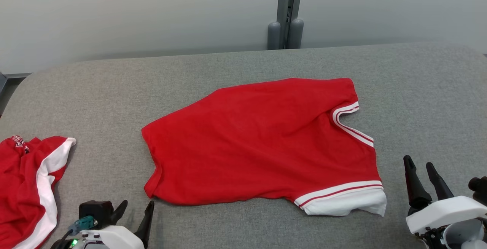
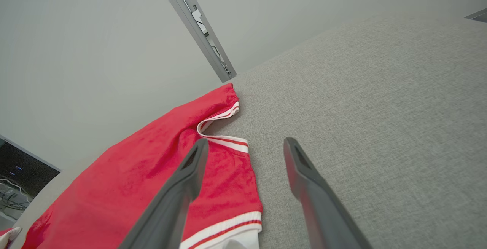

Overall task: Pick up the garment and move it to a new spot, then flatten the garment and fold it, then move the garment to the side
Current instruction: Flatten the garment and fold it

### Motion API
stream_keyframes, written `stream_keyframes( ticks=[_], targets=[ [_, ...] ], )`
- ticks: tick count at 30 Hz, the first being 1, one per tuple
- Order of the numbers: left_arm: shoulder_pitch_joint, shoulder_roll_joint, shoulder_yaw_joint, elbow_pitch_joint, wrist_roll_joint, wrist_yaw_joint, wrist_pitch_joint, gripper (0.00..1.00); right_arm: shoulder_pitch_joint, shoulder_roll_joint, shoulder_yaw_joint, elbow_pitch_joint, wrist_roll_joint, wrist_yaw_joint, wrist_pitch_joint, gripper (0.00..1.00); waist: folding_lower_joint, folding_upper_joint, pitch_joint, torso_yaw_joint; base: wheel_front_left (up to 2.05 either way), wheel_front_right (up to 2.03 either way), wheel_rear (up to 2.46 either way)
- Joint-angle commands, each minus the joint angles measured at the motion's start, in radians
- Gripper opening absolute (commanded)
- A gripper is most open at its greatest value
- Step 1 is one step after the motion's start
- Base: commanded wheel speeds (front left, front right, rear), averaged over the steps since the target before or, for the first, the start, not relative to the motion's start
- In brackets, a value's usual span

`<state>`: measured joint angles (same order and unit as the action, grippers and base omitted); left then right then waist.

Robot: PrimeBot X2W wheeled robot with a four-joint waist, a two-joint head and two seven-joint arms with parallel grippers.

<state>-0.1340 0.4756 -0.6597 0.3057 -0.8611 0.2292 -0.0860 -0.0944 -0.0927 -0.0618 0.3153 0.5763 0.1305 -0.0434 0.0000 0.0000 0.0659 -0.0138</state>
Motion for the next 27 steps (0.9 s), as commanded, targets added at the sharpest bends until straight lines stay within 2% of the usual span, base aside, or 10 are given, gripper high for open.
stream_keyframes(
  ticks=[1, 5, 14, 15, 16, 17, 23, 27],
  targets=[
    [-0.027, 0.021, -0.014, 0.018, 0.033, 0.012, 0.011, 1.00, -0.007, 0.001, -0.007, -0.007, -0.010, 0.000, 0.005, 1.00, 0.0000, 0.0000, 0.003, -0.004, 0.00, 0.00, 0.00],
    [-0.066, 0.026, -0.063, 0.074, 0.092, 0.021, 0.043, 1.00, -0.015, 0.012, -0.002, -0.020, -0.024, 0.000, 0.015, 1.00, 0.0000, 0.0000, 0.013, -0.016, 0.00, 0.00, 0.00],
    [-0.148, 0.000, -0.090, 0.168, 0.116, -0.029, 0.032, 1.00, -0.030, 0.026, -0.001, -0.028, -0.038, 0.000, 0.022, 1.00, 0.0000, 0.0000, 0.042, -0.041, 0.00, 0.00, 0.00],
    [-0.155, -0.002, -0.091, 0.174, 0.117, -0.035, 0.029, 0.80, -0.031, 0.026, -0.001, -0.027, -0.040, 0.000, 0.021, 1.00, 0.0000, 0.0000, 0.044, -0.042, 0.00, 0.00, 0.00],
    [-0.159, -0.004, -0.093, 0.180, 0.119, -0.035, 0.026, 0.19, -0.032, 0.027, -0.002, -0.027, -0.041, 0.000, 0.020, 1.00, 0.0000, 0.0000, 0.045, -0.043, 0.00, 0.00, 0.00],
    [-0.162, -0.004, -0.096, 0.183, 0.118, -0.046, 0.027, 0.00, -0.032, 0.028, -0.002, -0.026, -0.042, 0.000, 0.020, 1.00, 0.0000, 0.0000, 0.045, -0.043, 0.00, 0.00, 0.00],
    [-0.166, 0.006, -0.095, 0.151, 0.104, -0.077, 0.021, 0.00, -0.031, 0.032, -0.007, -0.019, -0.043, 0.000, 0.013, 1.00, 0.0000, 0.0000, 0.043, -0.038, 0.00, 0.00, 0.00],
    [-0.149, 0.048, -0.100, 0.069, 0.095, -0.084, 0.068, 0.00, -0.028, 0.034, -0.005, -0.011, -0.041, 0.000, 0.004, 1.00, 0.0000, 0.0000, 0.038, -0.032, 0.00, 0.00, 0.00]
  ],
)
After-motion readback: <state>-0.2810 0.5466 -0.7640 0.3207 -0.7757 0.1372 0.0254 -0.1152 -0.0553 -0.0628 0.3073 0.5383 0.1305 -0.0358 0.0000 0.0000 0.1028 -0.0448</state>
